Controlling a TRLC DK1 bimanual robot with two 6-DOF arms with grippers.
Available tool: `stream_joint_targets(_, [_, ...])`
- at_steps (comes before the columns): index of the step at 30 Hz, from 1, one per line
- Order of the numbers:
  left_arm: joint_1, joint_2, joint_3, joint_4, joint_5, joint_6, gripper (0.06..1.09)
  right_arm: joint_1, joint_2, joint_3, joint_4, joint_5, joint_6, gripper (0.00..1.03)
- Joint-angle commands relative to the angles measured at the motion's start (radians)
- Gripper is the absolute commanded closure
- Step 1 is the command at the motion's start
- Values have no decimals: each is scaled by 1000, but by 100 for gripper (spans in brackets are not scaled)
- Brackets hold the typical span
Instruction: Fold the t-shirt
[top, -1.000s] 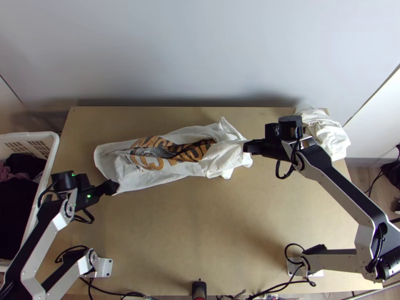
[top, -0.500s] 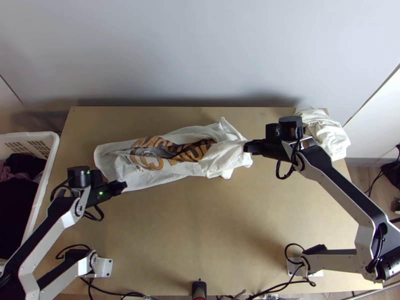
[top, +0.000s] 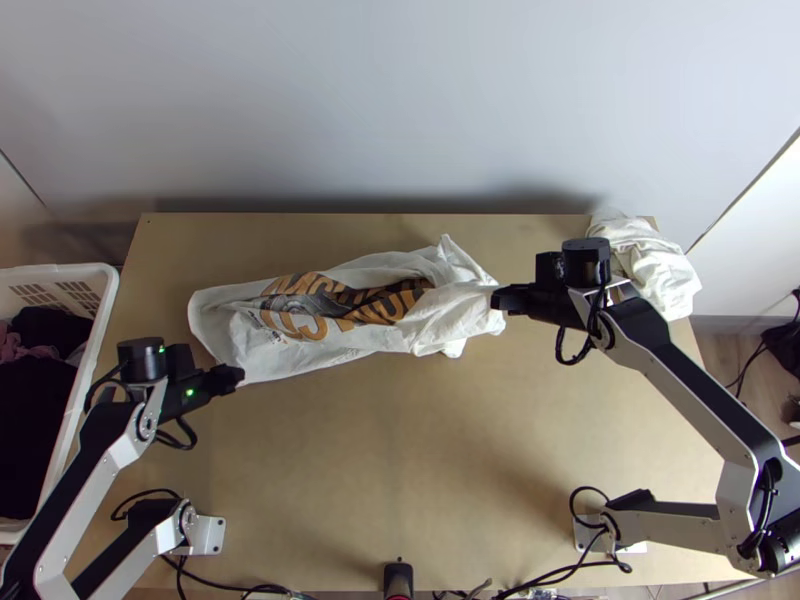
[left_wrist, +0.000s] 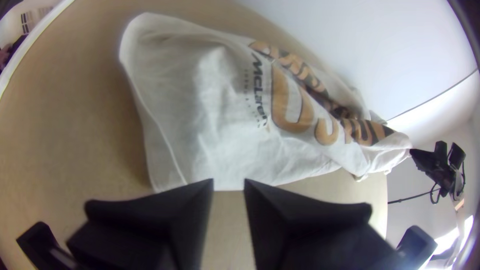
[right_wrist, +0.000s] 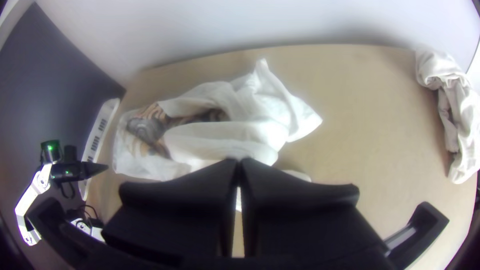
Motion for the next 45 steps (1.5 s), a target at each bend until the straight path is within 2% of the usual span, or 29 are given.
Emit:
stream_joint_targets(1, [68,-63,-30,-104,-16,76,28,9,-9,-16,0,3,3,100])
stream_joint_targets(7, [32,0,-72,-43,-105,90,26,25,2,1,8,12,6,100])
stream_joint_targets(11, [22,57,-64,40,-108,73,23,25,5,16,8,16,6,100])
stream_joint_targets(14, [-13,103,-63,112,-129,56,24,24,2,22,7,21,6,100])
stream_joint_targets(15, [-25,123,-61,136,-131,56,31,22,2,24,7,21,5,100])
stream_joint_targets(16, [-37,141,-60,167,-137,46,45,21,1,25,7,21,5,100])
stream_joint_targets(17, [-45,161,-60,205,-139,32,63,19,-1,27,5,22,6,100])
stream_joint_targets(19, [-57,217,-52,276,-152,4,106,19,-1,30,0,22,6,100])
stream_joint_targets(23, [-85,226,-10,262,-137,6,105,18,-5,36,-3,26,6,100])
stream_joint_targets(30, [-59,5,161,-12,2,-51,105,-5,-7,42,-7,27,5,100])
stream_joint_targets(34, [-24,-43,256,-89,30,-96,105,1,4,44,-7,27,6,100])
stream_joint_targets(37, [53,-38,321,-106,85,-129,105,5,13,50,-7,27,6,100])
stream_joint_targets(42, [249,161,398,-54,190,-206,105,13,21,60,-7,29,6,100])
stream_joint_targets(45, [343,338,437,3,197,-267,105,21,21,56,-10,30,6,100])
